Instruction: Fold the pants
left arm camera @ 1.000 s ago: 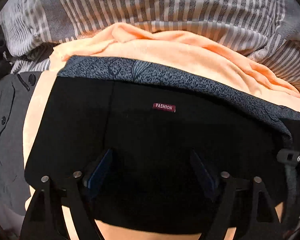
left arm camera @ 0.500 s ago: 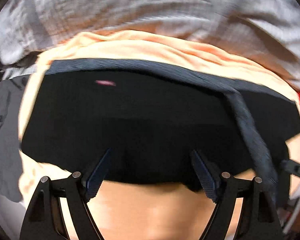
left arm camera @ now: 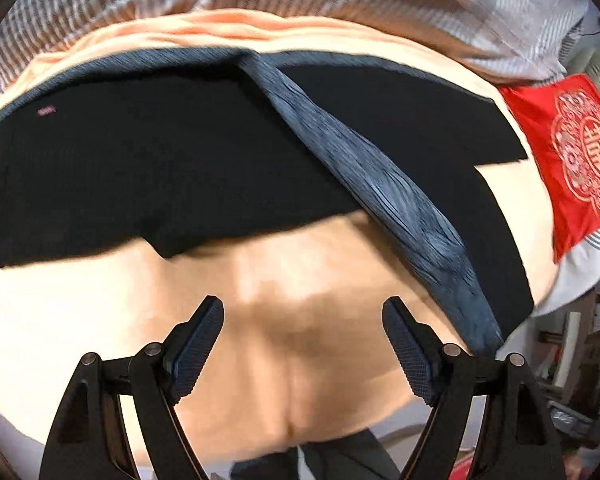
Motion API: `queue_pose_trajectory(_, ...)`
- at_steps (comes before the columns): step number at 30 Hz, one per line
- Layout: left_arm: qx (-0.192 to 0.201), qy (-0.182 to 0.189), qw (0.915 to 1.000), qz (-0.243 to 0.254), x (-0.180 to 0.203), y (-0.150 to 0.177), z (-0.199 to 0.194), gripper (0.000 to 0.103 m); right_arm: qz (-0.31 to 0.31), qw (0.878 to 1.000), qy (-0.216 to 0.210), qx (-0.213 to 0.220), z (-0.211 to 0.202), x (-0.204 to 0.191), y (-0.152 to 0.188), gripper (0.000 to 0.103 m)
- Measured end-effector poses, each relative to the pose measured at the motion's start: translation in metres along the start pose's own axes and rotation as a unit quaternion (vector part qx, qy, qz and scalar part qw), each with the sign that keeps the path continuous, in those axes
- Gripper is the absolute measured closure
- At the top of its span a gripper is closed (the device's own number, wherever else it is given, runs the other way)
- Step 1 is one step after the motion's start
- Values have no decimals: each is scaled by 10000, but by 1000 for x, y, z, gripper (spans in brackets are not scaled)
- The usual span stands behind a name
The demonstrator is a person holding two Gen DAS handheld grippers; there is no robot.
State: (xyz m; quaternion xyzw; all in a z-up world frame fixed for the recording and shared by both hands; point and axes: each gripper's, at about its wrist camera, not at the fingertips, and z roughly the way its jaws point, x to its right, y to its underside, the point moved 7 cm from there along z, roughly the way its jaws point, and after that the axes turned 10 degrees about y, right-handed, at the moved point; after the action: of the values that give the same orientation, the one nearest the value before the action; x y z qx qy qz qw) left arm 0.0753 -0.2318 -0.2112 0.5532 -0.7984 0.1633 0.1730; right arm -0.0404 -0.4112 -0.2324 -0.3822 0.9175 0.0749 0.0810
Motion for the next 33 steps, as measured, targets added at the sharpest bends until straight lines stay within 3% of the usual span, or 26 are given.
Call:
queue_pose_trajectory(6,-196,264,9994,-52,22,4,22,20,509,9984,215,89,11,41,4,31)
queue_pose_trajectory(11,-255,302,9992,-90,48,-2,48,20,403,9990,164,126,16,71,-2,31)
queue_pose_trajectory(18,-432,244,9984,-266,64,-6,80,20,459,9975,-533,-113,34,76,-10,32)
queue_pose_trajectory(21,-441,276,9979,-393,63,-5,85,20,398,9960,-786,-164,39,68,-15,41)
queue_pose_trajectory(23,-475,364,9969,-517,65,-5,91,22,409,9947,-919,-232,42,63,-19,59)
queue_pose_trajectory(24,-485,377,9966,-548,65,-4,92,33,452,9934,-1003,-317,43,65,-18,69)
queue_pose_trajectory(25,-482,337,9968,-537,65,-4,92,47,544,9911,-1125,-450,46,65,-18,91)
queue_pose_trajectory(26,-449,346,9971,-500,65,-4,91,69,642,9884,-1273,-526,47,65,-18,95)
queue_pose_trajectory(27,-466,500,9964,-503,69,-6,91,80,775,9840,-1498,-574,44,65,-19,96)
queue_pose_trajectory(33,-334,901,9931,-666,78,-19,75,89,972,9645,-2407,-486,5,54,-43,97)
